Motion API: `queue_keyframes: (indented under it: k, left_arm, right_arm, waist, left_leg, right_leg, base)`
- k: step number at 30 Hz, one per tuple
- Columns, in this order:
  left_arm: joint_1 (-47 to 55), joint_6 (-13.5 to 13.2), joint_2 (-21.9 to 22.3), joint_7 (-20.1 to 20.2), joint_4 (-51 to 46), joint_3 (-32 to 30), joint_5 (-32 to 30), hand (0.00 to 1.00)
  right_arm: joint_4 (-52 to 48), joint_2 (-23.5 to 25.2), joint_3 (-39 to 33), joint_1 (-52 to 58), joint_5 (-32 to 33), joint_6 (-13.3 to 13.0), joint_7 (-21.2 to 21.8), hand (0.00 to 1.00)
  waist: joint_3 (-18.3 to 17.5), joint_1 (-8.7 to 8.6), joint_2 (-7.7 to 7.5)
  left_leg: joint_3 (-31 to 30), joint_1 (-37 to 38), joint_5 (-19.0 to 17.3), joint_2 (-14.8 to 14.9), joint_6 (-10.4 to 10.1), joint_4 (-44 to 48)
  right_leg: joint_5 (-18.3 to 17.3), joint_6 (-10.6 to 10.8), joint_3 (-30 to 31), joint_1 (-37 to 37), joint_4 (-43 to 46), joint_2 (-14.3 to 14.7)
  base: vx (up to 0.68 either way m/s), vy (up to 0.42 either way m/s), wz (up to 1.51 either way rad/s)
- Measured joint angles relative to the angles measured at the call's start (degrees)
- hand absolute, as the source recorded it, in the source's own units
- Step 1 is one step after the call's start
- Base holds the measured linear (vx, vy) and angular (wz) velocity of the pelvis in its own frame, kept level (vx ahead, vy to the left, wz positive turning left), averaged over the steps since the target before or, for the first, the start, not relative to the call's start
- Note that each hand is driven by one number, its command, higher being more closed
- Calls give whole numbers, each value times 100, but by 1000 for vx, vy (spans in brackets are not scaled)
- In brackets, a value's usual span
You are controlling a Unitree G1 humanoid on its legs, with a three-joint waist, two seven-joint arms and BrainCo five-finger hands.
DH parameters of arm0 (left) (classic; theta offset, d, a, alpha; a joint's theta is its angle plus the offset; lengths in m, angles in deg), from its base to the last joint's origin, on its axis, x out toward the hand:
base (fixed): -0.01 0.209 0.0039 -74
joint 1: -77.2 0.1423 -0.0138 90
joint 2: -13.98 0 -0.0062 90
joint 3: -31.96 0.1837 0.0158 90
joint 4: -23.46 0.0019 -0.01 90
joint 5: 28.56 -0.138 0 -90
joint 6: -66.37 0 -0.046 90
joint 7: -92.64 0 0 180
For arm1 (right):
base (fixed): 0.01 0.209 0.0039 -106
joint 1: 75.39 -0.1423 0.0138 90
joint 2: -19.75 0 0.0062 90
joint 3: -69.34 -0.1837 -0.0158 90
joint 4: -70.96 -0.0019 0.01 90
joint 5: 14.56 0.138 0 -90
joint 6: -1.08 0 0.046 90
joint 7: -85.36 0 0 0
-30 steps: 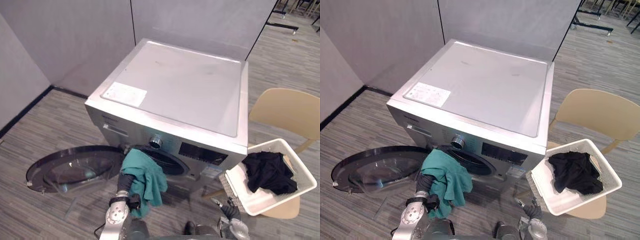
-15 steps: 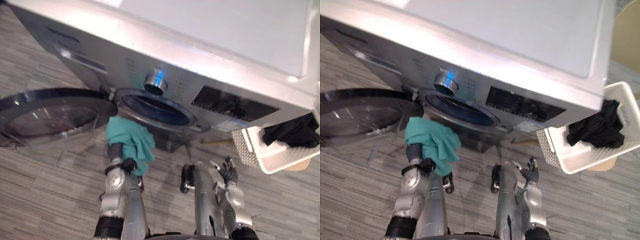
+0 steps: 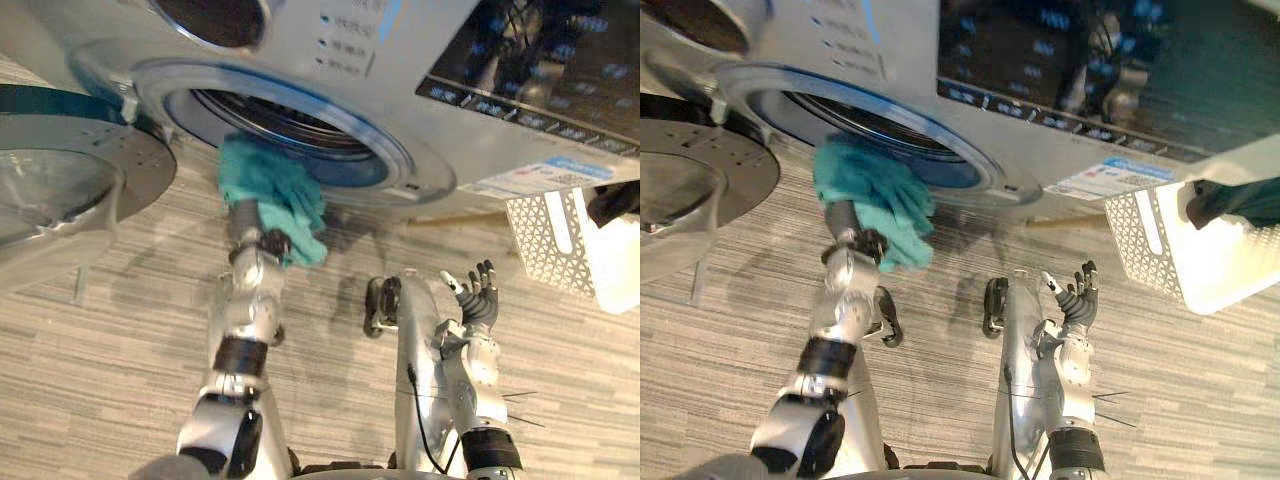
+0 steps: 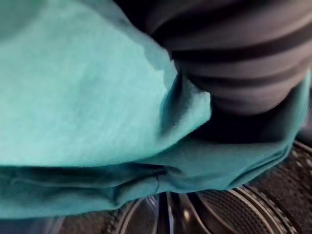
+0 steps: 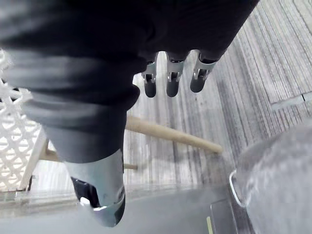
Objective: Pick up the laundry basket with both hands and put the clothes into the washing machine.
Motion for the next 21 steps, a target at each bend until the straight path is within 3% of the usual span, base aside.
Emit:
queue_keyframes:
  k: [4,5,10,11,17,20,21]
  left_arm:
    - [-1129,-165,-525,10,-1,-202,533,100]
    - [-1536,-308,-671,11,0,-204,721,100]
    - [-2329,-602,-892,10,5,-299,1355,100]
    - [-2477,-660,-896,9,6,-384,1500,0]
    - [-2752,-813,-1434,19,105,-396,1812,0]
    - [-3059,-608,-1772,67,726,-306,1344,0]
    - [-3136,-450,-1876,137,895,-291,755,0]
  right_arm:
    - [-92,75,10,161,107,-47,138,0]
    - [-100,108,28,204,126,-69,220,0]
    - [-19,231,54,206,180,-69,355,0]
    - [7,231,60,204,190,-70,379,0]
    - [172,260,100,208,320,-70,497,0]
    - [181,234,97,209,367,-72,571,0]
    - [183,224,95,209,365,-73,615,0]
  waist:
    - [-30,-163,-51]
    - [-52,-178,-90]
    - [-106,-315,-182]
    - [-111,-317,-189]
    - [-191,-418,-321]
    - [-191,-408,-321]
    - [-191,-403,-321]
  left_leg:
    - [-10,-209,-2,151,2,78]
    - [-28,-279,-2,182,1,92]
    - [-61,-318,-1,221,0,98]
    - [-76,-339,-1,267,0,96]
    - [-104,-467,4,277,-4,71]
    - [-142,-508,12,275,-12,69]
    - [-140,-511,12,272,-12,65]
  right_leg:
    - [103,-42,1,-237,-6,94]
    - [123,-50,-7,-300,-10,140]
    - [139,-75,-46,-325,-36,185]
    - [170,-82,-68,-328,-76,237]
    - [217,-103,-104,-435,-135,241]
    - [220,-102,-135,-444,-151,237]
    - [220,-102,-137,-444,-156,235]
  base:
    - [-1,-32,-22]
    - [10,-39,-15]
    - [11,-40,-7]
    - [4,-36,-14]
    - [-2,-29,-5]
    - [0,0,0]
    - [0,0,0]
